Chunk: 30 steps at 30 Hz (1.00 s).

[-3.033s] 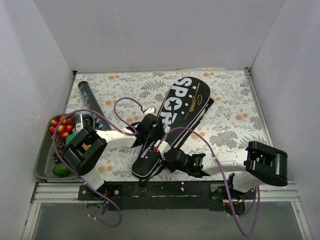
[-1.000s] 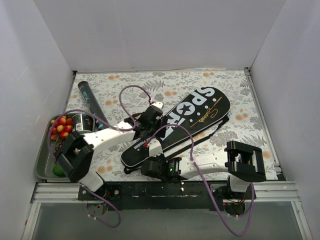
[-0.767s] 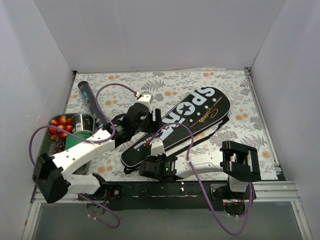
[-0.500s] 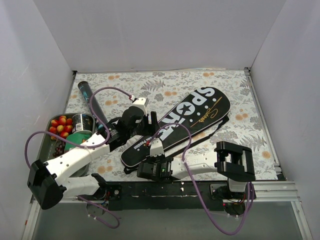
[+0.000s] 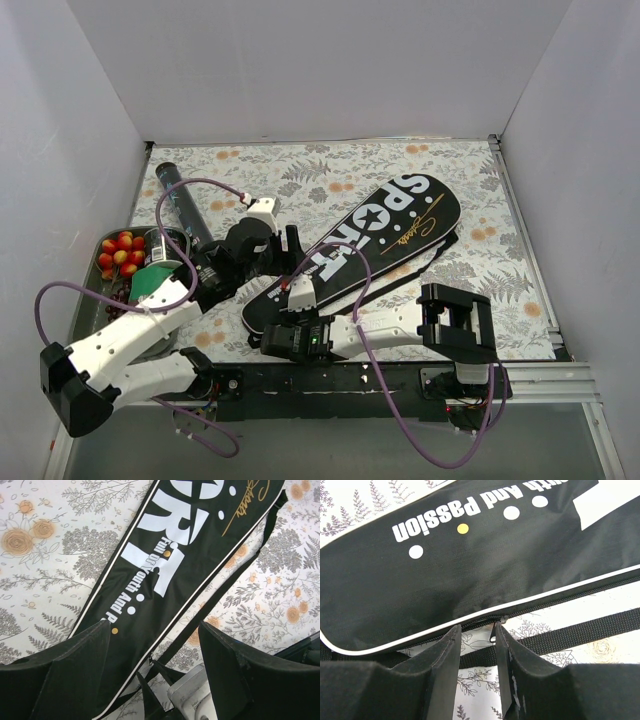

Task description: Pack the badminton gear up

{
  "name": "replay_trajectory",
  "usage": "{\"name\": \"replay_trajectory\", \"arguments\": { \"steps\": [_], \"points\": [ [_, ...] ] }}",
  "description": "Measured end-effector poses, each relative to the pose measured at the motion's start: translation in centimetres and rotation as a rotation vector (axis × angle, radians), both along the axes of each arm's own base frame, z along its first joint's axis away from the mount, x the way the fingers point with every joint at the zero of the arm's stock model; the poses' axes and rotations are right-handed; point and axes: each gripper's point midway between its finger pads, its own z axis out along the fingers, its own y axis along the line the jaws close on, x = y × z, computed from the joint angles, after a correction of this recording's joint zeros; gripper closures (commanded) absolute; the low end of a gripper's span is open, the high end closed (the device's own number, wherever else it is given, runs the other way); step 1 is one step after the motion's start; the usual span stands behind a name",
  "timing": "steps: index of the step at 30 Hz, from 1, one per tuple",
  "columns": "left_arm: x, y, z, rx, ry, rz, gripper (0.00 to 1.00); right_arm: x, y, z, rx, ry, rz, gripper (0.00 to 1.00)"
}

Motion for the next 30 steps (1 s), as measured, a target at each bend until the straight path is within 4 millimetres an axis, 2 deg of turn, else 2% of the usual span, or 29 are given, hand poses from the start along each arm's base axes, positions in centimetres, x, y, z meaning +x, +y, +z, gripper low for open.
{"name": "replay_trajectory", "arguments": {
  "steps": [11,19,25,30],
  "points": [
    [0.1,2.9,1.1,0.022,-0.034,0.125,0.27,0.0,-0.6,-0.5,-0.025,-0.007,-0.022,0.6],
    [-0.1,3.5,4.7,-0.06,-0.099,0.155,0.26,0.1,-1.7,-2.2,-0.051,0.03,-0.06,0.6],
    [-0.2,3.8,4.5,-0.049,-0.094,0.165,0.26,0.3,-1.7,-2.4,-0.045,0.023,-0.076,0.63],
    [-0.2,3.9,4.4,-0.047,-0.093,0.167,0.25,0.4,-1.6,-2.4,-0.032,0.015,-0.088,0.71]
  ]
}}
